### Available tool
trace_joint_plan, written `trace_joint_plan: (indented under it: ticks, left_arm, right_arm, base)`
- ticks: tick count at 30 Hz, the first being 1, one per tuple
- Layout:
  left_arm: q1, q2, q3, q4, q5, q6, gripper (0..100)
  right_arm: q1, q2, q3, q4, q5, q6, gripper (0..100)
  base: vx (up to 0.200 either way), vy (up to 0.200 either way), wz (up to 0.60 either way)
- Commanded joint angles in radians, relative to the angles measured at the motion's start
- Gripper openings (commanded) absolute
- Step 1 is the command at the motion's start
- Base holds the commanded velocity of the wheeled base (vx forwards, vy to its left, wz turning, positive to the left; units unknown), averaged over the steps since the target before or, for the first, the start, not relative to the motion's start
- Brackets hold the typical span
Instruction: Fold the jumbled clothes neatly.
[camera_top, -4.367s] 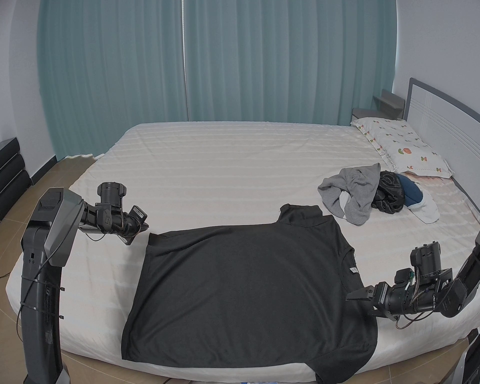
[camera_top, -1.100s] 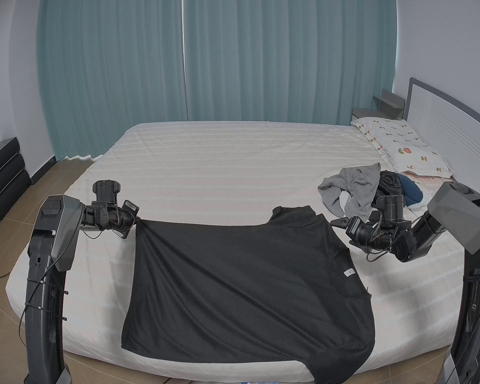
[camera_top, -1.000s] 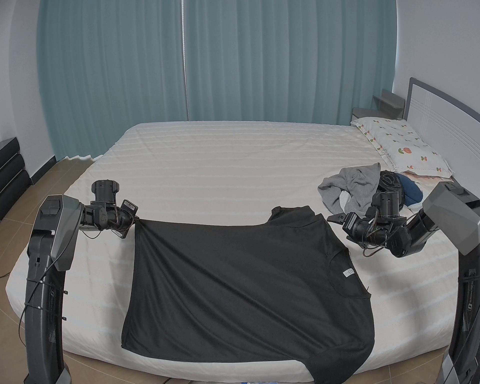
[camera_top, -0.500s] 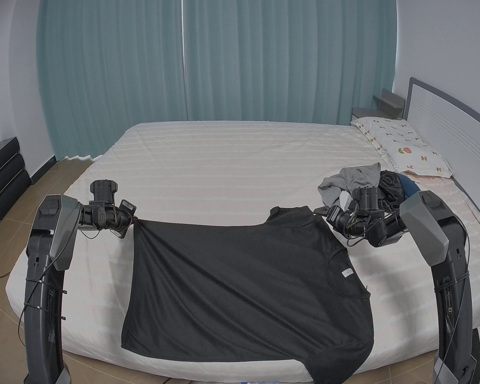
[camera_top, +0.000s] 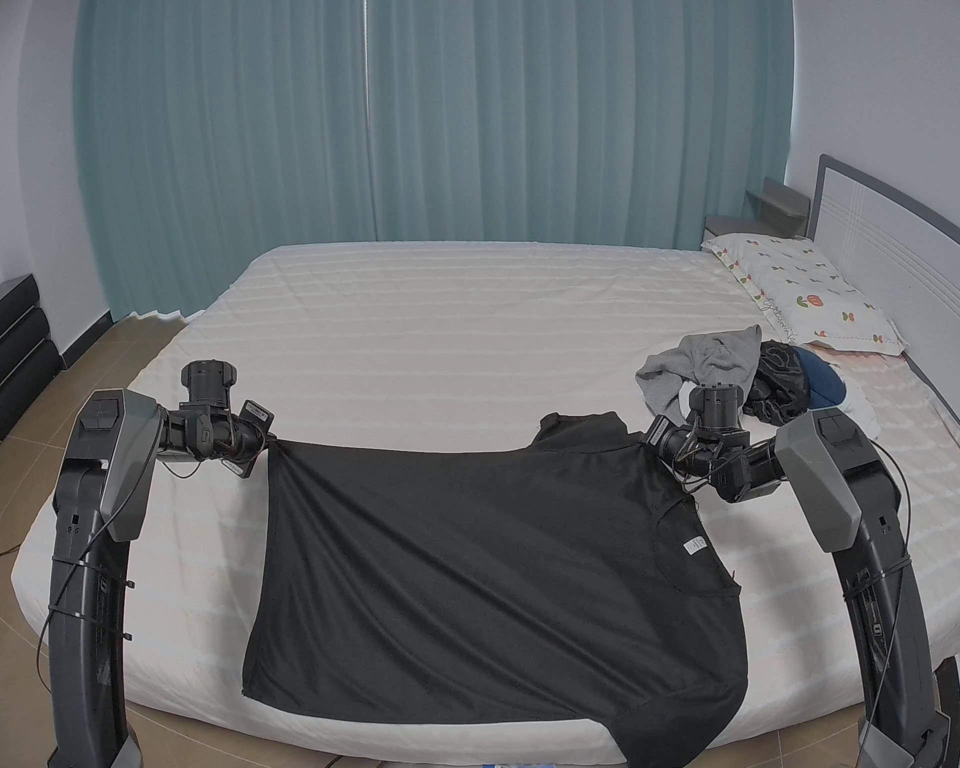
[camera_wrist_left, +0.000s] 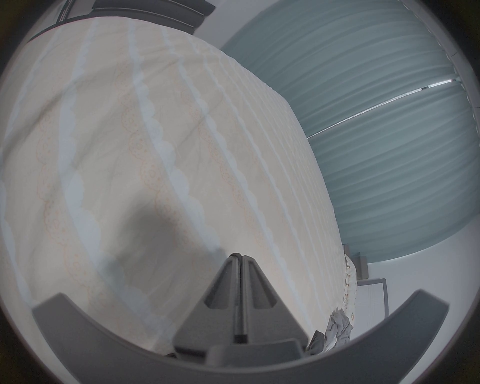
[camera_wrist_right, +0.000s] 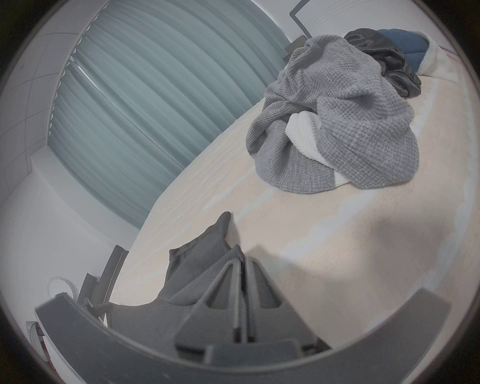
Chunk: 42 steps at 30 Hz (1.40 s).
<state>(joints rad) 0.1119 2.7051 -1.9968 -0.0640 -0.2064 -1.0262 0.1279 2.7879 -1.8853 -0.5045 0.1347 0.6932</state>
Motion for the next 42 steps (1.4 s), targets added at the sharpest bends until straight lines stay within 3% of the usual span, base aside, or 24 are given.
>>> trace_joint_plan:
  ticks: [1, 12, 30, 31, 41, 42]
  left_arm:
    - [0.0, 0.004, -0.002, -0.01, -0.001, 0.0, 0]
    - [-0.014, 0.007, -0.003, -0.111, 0.002, 0.0, 0]
    - [-0.034, 0.028, -0.003, -0.109, -0.002, 0.011, 0]
    - [-0.034, 0.03, -0.003, -0.109, -0.002, 0.011, 100]
    - [-0.034, 0.027, 0.01, -0.103, 0.001, 0.011, 100]
    - [-0.028, 0.005, 0.036, -0.102, 0.002, 0.009, 100]
  right_arm:
    - [-0.002, 0.006, -0.044, -0.008, -0.024, 0.002, 0]
    - [-0.028, 0.01, -0.115, -0.06, -0.13, 0.002, 0]
    - [-0.027, 0.09, -0.115, -0.124, -0.133, -0.024, 0]
    - [-0.025, 0.091, -0.115, -0.124, -0.133, -0.023, 100]
    - [-0.03, 0.055, -0.109, -0.118, -0.156, -0.021, 100]
    - [-0.045, 0.004, -0.043, -0.126, -0.156, -0.018, 100]
  base:
    - [0.0, 0.0, 0.0]
    - [0.0, 0.0, 0.0]
    - [0.0, 0.0, 0.0]
    - [0.0, 0.0, 0.0]
    - [0.0, 0.0, 0.0]
    - [0.0, 0.0, 0.0]
